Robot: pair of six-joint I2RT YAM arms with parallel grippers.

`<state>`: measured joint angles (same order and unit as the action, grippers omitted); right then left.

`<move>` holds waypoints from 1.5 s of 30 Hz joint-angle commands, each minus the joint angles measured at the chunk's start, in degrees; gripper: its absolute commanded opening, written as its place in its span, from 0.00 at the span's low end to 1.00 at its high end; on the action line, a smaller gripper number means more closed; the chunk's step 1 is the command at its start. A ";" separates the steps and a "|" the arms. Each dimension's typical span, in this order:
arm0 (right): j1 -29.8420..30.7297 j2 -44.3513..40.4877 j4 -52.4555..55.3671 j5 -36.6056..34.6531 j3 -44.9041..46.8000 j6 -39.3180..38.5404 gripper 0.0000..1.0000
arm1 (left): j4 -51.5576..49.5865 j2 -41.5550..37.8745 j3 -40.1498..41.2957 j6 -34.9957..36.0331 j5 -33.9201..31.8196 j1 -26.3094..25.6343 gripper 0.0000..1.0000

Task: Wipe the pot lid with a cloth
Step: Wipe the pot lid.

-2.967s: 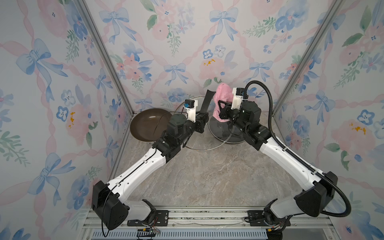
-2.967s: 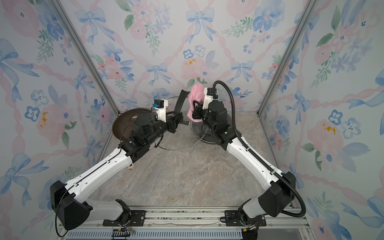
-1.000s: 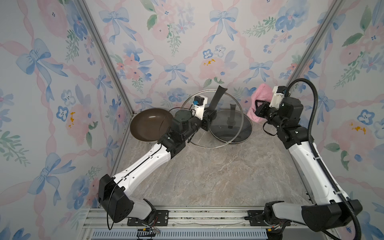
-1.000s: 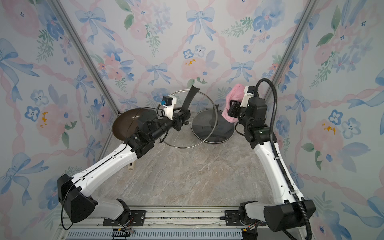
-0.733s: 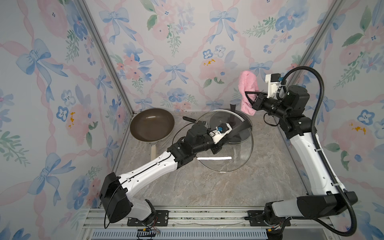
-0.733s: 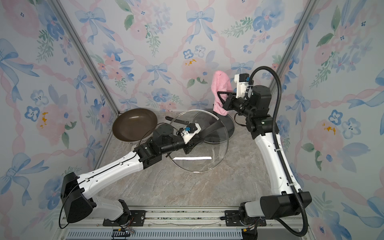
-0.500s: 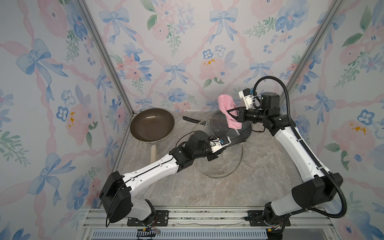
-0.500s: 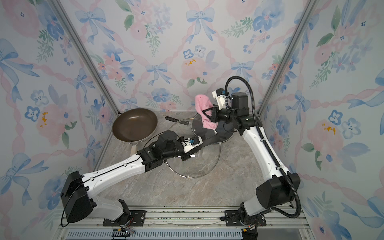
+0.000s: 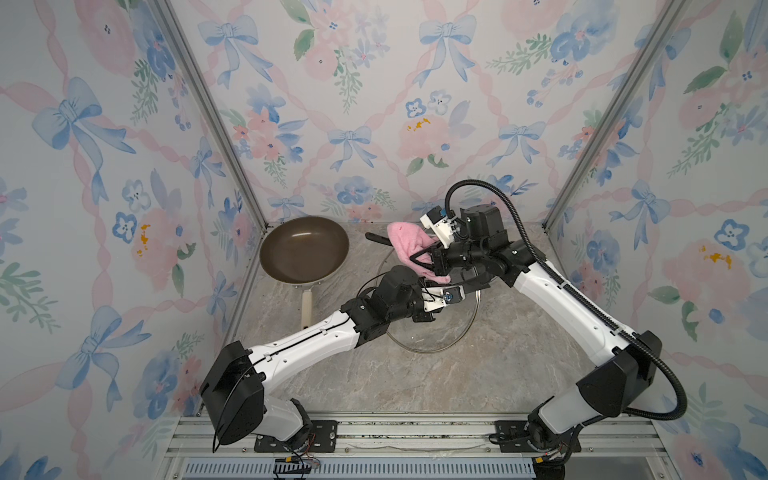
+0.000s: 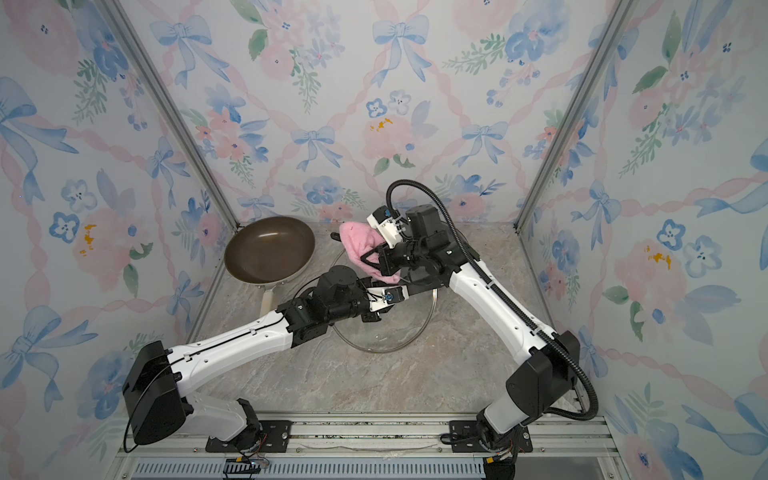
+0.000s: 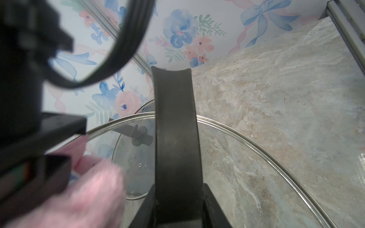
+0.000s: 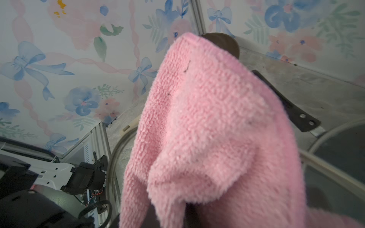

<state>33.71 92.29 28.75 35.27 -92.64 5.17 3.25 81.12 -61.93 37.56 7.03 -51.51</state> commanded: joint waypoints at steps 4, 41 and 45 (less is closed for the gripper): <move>6.99 9.64 7.61 8.03 -8.46 -5.04 0.01 | 14.59 -2.95 -0.66 9.04 4.87 -0.78 0.00; -17.21 -14.22 -17.10 -2.61 33.54 15.89 0.00 | 24.97 -6.55 1.89 -13.22 -12.25 7.00 0.00; -17.92 -14.51 -22.67 -1.23 36.24 19.71 0.00 | 26.35 -6.45 2.38 -17.57 -11.66 9.20 0.00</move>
<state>15.81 78.54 5.34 30.11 -59.61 20.69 6.59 76.99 -55.37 29.67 5.69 -46.46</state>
